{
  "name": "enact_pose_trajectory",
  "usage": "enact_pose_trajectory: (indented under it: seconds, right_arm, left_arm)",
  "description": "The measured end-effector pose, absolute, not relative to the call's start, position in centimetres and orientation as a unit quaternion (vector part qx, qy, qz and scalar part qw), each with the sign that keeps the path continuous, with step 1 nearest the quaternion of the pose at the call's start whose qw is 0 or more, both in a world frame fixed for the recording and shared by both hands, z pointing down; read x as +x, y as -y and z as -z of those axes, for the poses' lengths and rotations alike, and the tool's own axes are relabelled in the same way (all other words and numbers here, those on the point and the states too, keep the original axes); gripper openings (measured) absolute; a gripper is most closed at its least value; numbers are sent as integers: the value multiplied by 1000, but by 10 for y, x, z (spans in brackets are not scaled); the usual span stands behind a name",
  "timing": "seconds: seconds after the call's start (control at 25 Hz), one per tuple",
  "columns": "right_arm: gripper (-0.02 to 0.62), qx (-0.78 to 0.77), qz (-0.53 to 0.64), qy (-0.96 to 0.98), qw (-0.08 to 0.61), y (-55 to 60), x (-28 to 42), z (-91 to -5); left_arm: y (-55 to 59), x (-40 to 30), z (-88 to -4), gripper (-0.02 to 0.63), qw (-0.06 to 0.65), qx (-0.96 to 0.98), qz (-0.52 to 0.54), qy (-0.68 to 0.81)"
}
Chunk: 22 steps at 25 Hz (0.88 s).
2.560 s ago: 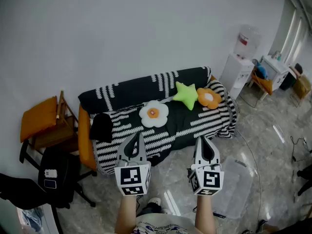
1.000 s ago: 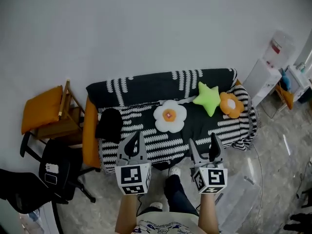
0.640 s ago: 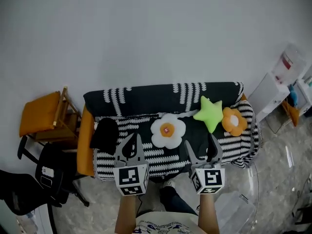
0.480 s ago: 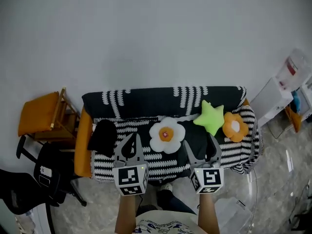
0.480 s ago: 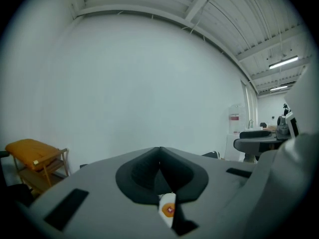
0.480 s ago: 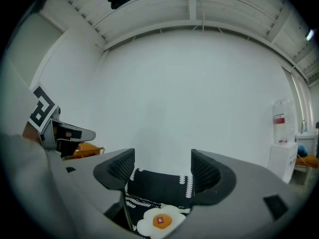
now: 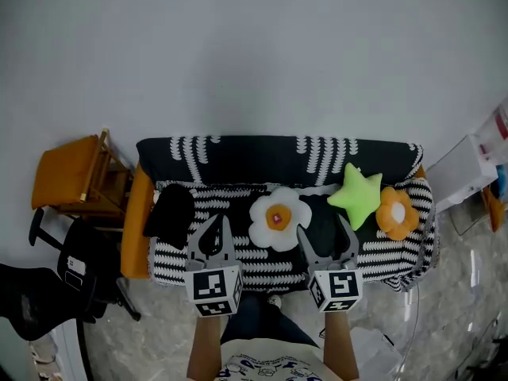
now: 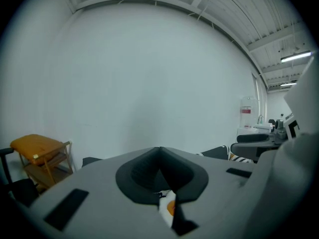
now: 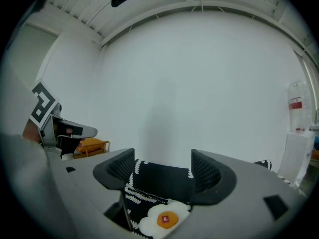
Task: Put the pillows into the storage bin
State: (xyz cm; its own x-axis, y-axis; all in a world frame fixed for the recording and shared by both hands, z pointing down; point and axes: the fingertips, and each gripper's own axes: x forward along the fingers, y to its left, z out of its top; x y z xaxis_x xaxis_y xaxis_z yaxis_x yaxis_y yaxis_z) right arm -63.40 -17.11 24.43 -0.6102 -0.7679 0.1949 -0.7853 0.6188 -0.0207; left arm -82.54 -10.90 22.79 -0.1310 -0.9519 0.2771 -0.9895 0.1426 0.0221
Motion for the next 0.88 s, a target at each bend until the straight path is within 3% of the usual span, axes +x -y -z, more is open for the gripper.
enact_pose_trajectory:
  seconds: [0.44,0.88]
  right_arm:
    - [374,391,-95,901,160,220,-701,-352]
    - [383,325,-140,890,287,237,-768,-522]
  left_arm:
    - [167,-877,-313,14,169,638,-113,743]
    - [206,-927,-449,14,250,623,-169,722]
